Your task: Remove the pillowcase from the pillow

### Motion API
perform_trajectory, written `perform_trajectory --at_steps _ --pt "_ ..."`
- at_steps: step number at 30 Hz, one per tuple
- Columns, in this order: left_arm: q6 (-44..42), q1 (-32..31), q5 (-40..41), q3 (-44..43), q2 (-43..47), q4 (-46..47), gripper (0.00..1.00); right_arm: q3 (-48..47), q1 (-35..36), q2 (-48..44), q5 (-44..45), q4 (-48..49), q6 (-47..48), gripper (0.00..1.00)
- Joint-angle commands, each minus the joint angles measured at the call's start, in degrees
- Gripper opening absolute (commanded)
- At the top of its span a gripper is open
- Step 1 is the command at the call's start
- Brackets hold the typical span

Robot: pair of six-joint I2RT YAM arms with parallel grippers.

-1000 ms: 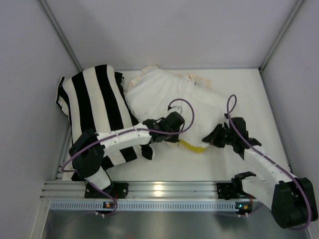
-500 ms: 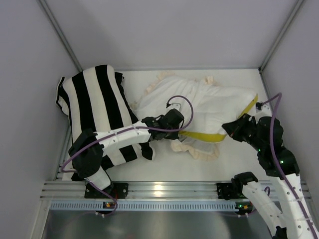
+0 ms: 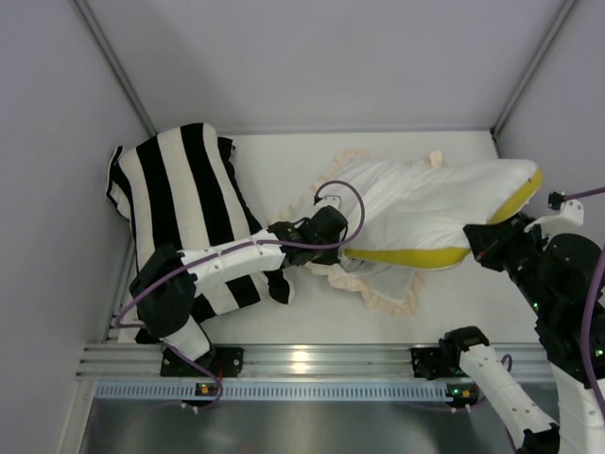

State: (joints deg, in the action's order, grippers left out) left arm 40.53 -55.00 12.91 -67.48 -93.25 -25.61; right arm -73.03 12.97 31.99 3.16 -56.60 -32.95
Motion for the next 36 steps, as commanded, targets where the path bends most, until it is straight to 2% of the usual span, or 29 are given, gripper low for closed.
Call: perform_trajectory --at_steps 1,10,11,14,15,18,21,26,36 --pt "0.07 0.86 1.07 1.92 1.23 -1.82 0.0 -6.76 0.04 -0.44 8.0 4.48 2.54 0.0" --pt "-0.89 0.86 -0.95 2.18 2.55 -1.03 0.0 -9.76 0.04 0.18 14.59 3.69 5.44 0.0" --pt "-1.07 0.86 -1.56 2.27 2.64 -0.94 0.04 -9.15 0.04 0.18 14.86 3.51 5.44 0.0" --pt "-1.42 0.78 -2.71 2.27 3.16 -0.76 0.18 -7.31 0.04 0.36 15.74 3.16 5.44 0.0" --pt "-1.68 0.77 -3.49 2.27 3.34 -0.76 0.37 -6.78 0.12 0.44 16.17 3.16 5.27 0.0" --pt "-1.86 0.69 -3.94 3.23 6.06 -0.85 0.64 -5.02 0.04 0.88 16.97 2.9 5.0 0.0" --pt "-2.21 0.77 -1.15 5.25 10.01 -0.94 0.75 -4.57 0.04 1.5 16.71 2.72 4.65 0.0" --pt "-1.51 0.95 1.15 7.1 12.04 -1.99 0.78 -5.89 0.04 2.2 15.83 2.72 4.38 0.0" --pt "-1.95 0.95 1.86 4.65 5.98 -1.82 0.75 -7.65 0.04 1.32 15.47 1.85 4.82 0.0"
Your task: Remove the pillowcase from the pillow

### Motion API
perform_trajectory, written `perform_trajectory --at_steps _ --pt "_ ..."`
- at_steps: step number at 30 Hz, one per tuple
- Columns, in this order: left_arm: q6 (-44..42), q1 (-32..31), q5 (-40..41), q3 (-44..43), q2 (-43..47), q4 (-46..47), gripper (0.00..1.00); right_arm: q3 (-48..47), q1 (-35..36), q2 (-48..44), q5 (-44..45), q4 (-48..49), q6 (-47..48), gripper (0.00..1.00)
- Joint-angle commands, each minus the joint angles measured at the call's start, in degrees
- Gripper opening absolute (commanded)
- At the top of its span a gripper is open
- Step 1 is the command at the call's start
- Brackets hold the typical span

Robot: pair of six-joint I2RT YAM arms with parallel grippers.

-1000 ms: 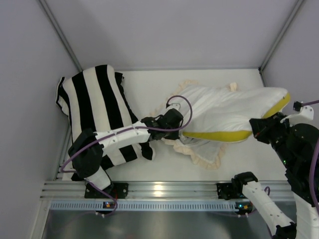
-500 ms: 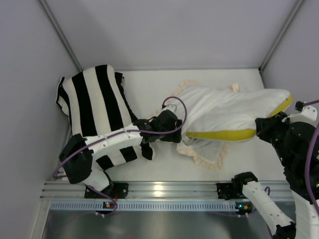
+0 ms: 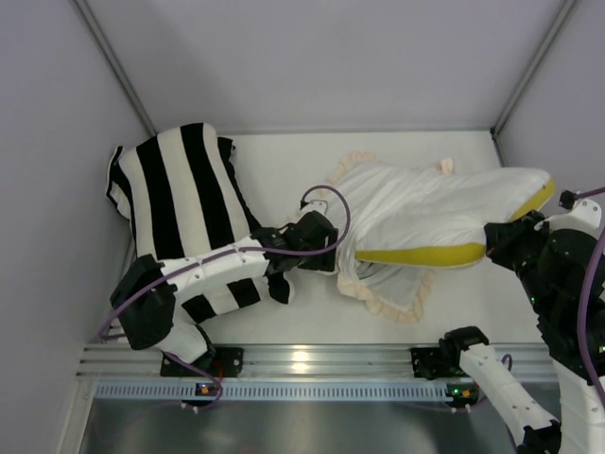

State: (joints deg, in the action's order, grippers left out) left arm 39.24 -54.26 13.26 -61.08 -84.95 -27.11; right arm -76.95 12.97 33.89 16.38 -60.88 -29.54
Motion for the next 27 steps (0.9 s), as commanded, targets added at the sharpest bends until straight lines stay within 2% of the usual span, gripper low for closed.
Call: perform_trajectory --at_steps 1,5,7,8,9,10,11,15,27 --pt "-0.92 0.21 1.68 -2.11 -2.94 -0.22 0.75 -3.91 0.04 -0.58 2.16 5.95 1.5 0.0" --pt "-1.97 0.56 1.69 -3.95 -6.62 1.18 0.66 -4.44 0.04 -0.84 1.11 5.51 1.33 0.0" --pt "-2.33 1.08 1.68 -4.14 -7.6 2.94 0.53 -4.79 0.04 -0.76 0.32 5.34 1.15 0.0" --pt "-1.98 1.43 2.03 -4.22 -8.04 3.12 0.42 -5.05 0.04 -0.84 0.06 5.25 1.15 0.0" --pt "-1.28 1.96 3.34 -4.31 -9.0 3.12 0.26 -5.4 0.04 -0.84 -0.38 5.16 1.15 0.0" --pt "-0.06 3.53 3.96 -4.22 -9.27 2.16 0.0 -5.75 0.04 -0.84 -0.3 4.99 1.24 0.0" --pt "3.78 4.59 4.58 -4.05 -9.53 1.2 0.0 -6.8 0.12 -0.76 -0.3 4.9 1.33 0.0" --pt "10.41 11.26 2.74 2.0 -7.17 1.01 0.0 -10.93 0.04 -0.75 2.24 4.55 2.38 0.0" --pt "9.71 12.42 2.47 4.65 -3.21 1.62 0.0 -23.15 1.79 1.27 12.52 4.46 2.91 0.0"
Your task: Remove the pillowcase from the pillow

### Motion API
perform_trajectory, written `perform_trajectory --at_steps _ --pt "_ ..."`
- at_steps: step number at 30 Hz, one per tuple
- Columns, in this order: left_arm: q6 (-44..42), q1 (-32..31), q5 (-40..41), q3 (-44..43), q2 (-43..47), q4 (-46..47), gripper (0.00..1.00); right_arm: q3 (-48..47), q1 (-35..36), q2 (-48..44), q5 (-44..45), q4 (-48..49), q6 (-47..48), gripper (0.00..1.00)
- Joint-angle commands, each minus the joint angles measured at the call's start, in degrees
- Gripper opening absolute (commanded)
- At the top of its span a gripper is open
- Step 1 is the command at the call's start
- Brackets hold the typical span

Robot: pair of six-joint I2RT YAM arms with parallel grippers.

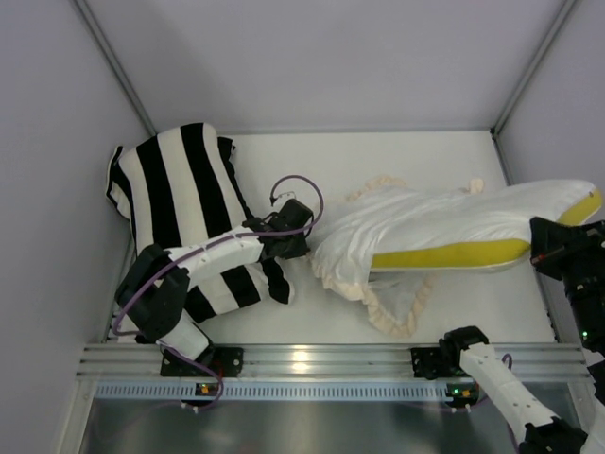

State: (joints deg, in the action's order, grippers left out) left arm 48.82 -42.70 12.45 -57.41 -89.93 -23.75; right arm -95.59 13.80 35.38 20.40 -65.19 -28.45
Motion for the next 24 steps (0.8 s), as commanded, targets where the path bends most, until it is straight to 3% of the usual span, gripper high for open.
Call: perform_trajectory --at_steps 1,11,24 --pt "0.14 0.77 3.28 1.07 1.6 -1.91 0.0 -5.47 1.14 -0.13 9.21 8.76 1.99 0.0" --pt "0.23 0.86 3.37 1.25 -0.42 -1.74 0.0 -8.29 6.67 -1.19 17.82 8.85 1.82 0.0" --pt "-0.48 1.48 2.24 1.42 -0.51 -1.65 0.0 -9.62 12.56 -1.98 21.88 9.55 1.55 0.0"
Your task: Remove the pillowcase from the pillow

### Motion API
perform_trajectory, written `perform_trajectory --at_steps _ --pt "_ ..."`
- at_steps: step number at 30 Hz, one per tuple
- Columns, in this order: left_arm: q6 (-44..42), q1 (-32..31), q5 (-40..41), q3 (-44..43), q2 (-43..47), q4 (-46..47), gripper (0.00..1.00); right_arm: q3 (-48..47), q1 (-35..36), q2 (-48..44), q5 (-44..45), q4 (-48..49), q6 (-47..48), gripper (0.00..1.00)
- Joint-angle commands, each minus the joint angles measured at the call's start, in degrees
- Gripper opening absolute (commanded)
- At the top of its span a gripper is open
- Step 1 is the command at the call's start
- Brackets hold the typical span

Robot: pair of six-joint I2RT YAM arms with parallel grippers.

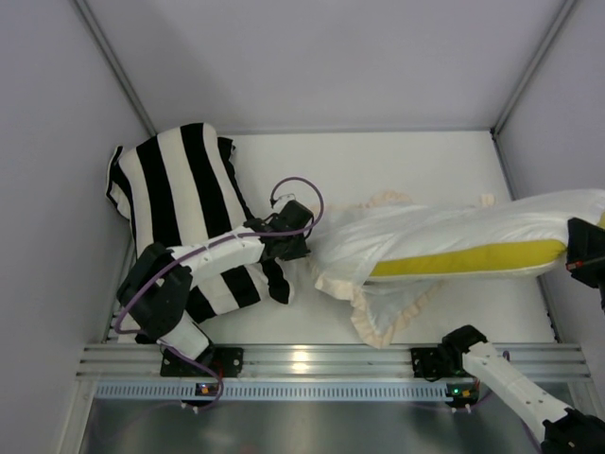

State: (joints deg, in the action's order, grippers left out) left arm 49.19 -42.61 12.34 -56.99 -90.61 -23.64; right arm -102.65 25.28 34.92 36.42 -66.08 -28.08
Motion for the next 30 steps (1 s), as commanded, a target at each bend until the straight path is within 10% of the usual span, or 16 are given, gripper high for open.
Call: perform_trajectory --at_steps 1,10,13,14,16,30 --pt "-1.55 1.39 1.64 0.92 0.43 -1.59 0.0 -1.16 1.18 -1.69 5.5 10.45 1.18 0.0" --pt "-6.64 1.39 -8.64 -1.63 5.87 0.43 0.0 8.16 1.62 -3.71 0.93 10.27 0.3 0.0" --pt "-7.7 1.39 -11.71 -2.86 7.81 0.35 0.42 10.01 1.62 -4.42 0.49 10.19 0.21 0.0" --pt "-7.79 1.39 -12.24 -3.21 8.25 0.35 0.7 10.28 1.53 -4.51 0.58 10.1 0.21 0.0" --pt "-7.88 1.39 -16.02 -3.65 9.04 0.26 0.79 10.8 1.53 -4.59 0.58 9.92 0.21 0.0" --pt "-11.57 -6.42 -28.15 7.33 15.02 11.24 0.83 7.2 1.88 -1.26 5.68 9.75 -0.4 0.0"
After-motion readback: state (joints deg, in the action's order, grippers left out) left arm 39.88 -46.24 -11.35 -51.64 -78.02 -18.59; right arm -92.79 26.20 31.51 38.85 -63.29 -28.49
